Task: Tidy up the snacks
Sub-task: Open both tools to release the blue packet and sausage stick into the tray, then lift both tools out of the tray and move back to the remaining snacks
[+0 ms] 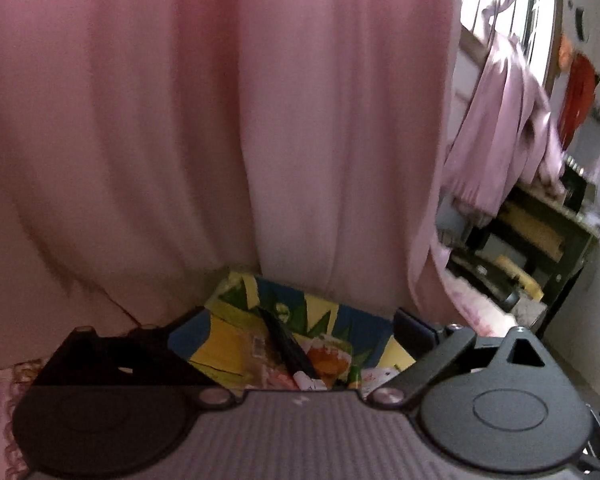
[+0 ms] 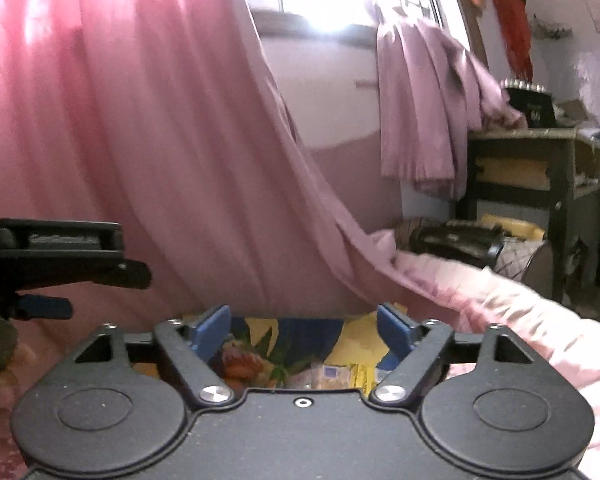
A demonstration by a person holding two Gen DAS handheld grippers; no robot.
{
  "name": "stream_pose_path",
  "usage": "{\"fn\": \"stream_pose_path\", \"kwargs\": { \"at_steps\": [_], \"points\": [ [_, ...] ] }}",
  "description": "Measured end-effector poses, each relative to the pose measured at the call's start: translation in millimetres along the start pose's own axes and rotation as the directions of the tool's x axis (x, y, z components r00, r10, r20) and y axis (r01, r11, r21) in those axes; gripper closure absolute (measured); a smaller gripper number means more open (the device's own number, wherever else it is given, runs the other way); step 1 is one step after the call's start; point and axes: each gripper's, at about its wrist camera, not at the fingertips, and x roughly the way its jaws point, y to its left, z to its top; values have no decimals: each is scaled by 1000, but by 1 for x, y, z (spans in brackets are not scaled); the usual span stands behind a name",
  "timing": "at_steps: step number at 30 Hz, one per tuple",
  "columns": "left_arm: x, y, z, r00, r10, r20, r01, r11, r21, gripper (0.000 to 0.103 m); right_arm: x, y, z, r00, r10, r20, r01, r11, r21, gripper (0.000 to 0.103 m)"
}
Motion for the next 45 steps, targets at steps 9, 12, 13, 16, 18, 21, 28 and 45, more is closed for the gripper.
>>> {"fn": "stream_pose_path", "kwargs": {
  "at_steps": [9,12,13,16,18,21,28,45],
  "points": [
    [-76,10,-10,996,11,90,-9,1000,-24,0,-79,1,11,995,19,96,-19,1000,-8,1],
    [-99,13,-19,992,19,122,-18,1000,-13,0,-101,2,10,992,29,120,-26,999,-22,1],
    [-106,14,-22,991,23,134,-23,1000,-7,0,-109,3,10,991,30,128,-27,999,-29,1],
    [-129,18,-34,985,34,169,-36,999,8,0,-127,5,5,990,26,138,-20,999,-45,1],
    [-142,21,-42,983,43,179,-47,999,17,0,-140,6,1,990,23,143,-16,999,-50,1],
    [-160,24,-55,980,53,191,-60,998,31,0,-156,9,-6,988,28,149,-19,998,-58,1],
    [-194,32,-83,985,59,165,-67,997,43,0,-189,16,-21,988,45,151,-30,995,-97,1],
    [-226,54,-136,985,175,0,-174,981,91,0,-215,28,-54,998,56,-16,-58,991,-123,1]
  ]
}}
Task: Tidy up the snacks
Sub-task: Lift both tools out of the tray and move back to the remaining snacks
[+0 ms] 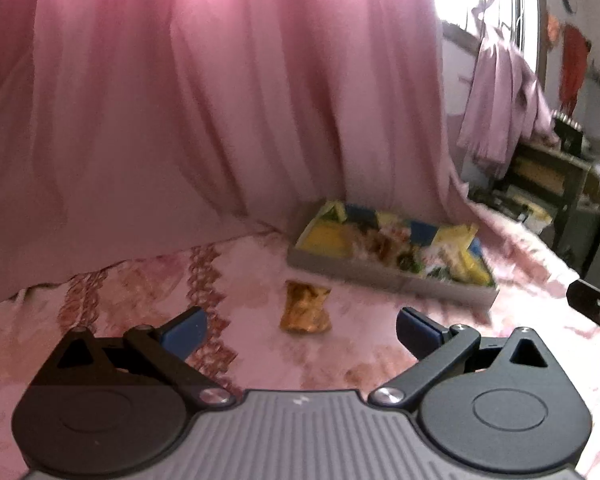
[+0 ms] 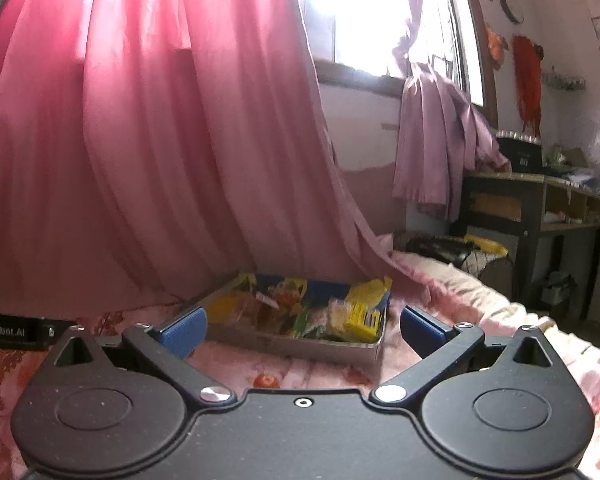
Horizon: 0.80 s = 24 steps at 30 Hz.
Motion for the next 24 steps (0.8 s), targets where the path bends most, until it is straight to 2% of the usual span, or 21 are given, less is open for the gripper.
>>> {"fn": "stream_pose_path", "kwargs": {
  "at_steps": [11,15,19,24],
  "points": [
    [4,-7,-7,998,30,-61,-26,998,60,0,13,6,-14,989,3,-145,-4,1000,-6,1],
    [12,-8,-7,993,40,-109,-34,998,62,0,22,7,-19,980,8,-200,-8,1000,1,1],
    [26,-9,-8,983,49,-179,-37,997,71,0,35,7,-23,964,33,-266,-29,999,18,1],
    [46,-5,-8,967,25,-254,-11,998,57,0,59,9,-24,925,101,-366,-93,995,39,1]
  ]
}}
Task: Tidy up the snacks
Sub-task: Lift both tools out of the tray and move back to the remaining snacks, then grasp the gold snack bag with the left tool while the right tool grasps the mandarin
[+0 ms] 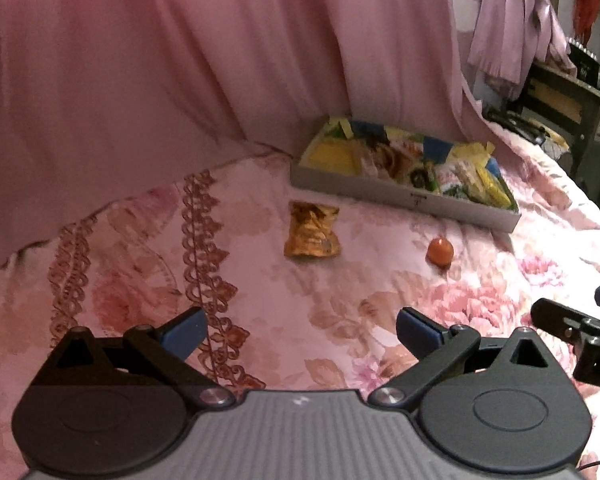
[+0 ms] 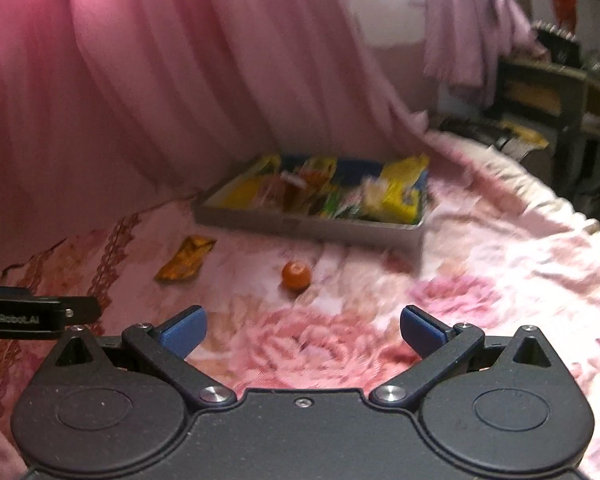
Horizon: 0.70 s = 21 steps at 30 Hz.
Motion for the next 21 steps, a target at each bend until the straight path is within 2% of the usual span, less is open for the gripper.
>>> {"fn": "stream_pose_path", "kwargs": {
  "at_steps": [6,10,15,21],
  "points": [
    [26,5,10,998,-8,-55,8,1000,0,0,30,3,7,994,39,-98,-46,997,-69,1],
    [47,12,20,998,10,-64,-13,999,-48,0,56,-2,12,989,23,-143,-39,993,-110,1],
    [72,19,34,999,12,-43,-15,998,-63,0,83,-11,19,993,20,-118,-29,997,-74,1],
    [107,23,51,999,-43,-30,41,998,-55,0,118,-10,21,992,25,-122,-29,999,-30,1]
  ]
}}
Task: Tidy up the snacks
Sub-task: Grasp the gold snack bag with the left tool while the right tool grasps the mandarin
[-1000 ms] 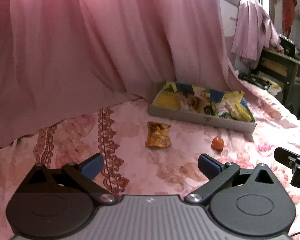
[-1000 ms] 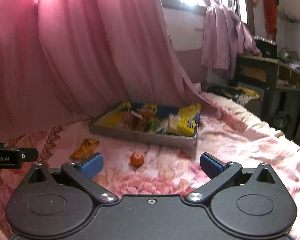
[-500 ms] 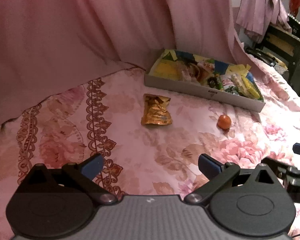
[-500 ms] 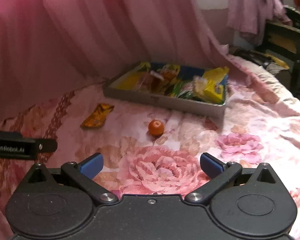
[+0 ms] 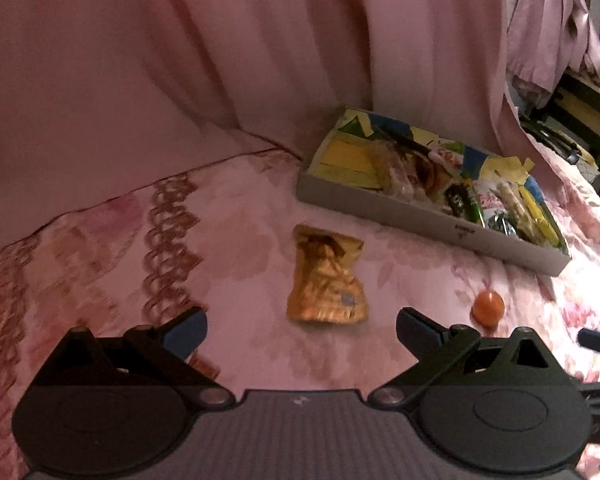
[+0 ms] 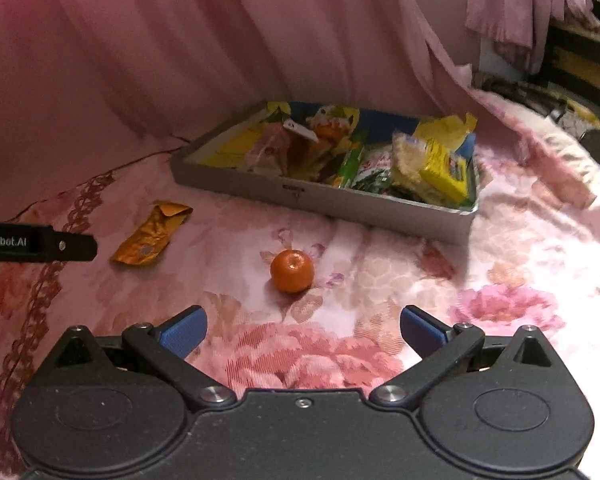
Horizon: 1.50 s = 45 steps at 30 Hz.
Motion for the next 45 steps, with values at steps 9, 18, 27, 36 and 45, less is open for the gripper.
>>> {"fn": "stream_pose_path", "kwargs": {
  "at_steps": [9,18,27,36,45],
  "points": [
    [52,2,11,998,-69,6,69,998,8,0,38,5,5,1000,-11,28,10,1000,21,1],
    [86,-4,12,997,-76,-15,77,995,62,0,66,3,6,1000,-1,20,0,998,56,14],
    [86,-8,11,995,-101,-1,101,991,82,11,73,17,3,998,-33,52,33,999,-4,27],
    [85,-12,11,997,-76,-14,77,991,112,31,70,19,2,997,-41,65,42,999,-15,40],
    [80,-22,11,997,-67,-41,72,986,152,45,68,25,0,995,-63,81,67,996,-54,59]
  ]
}}
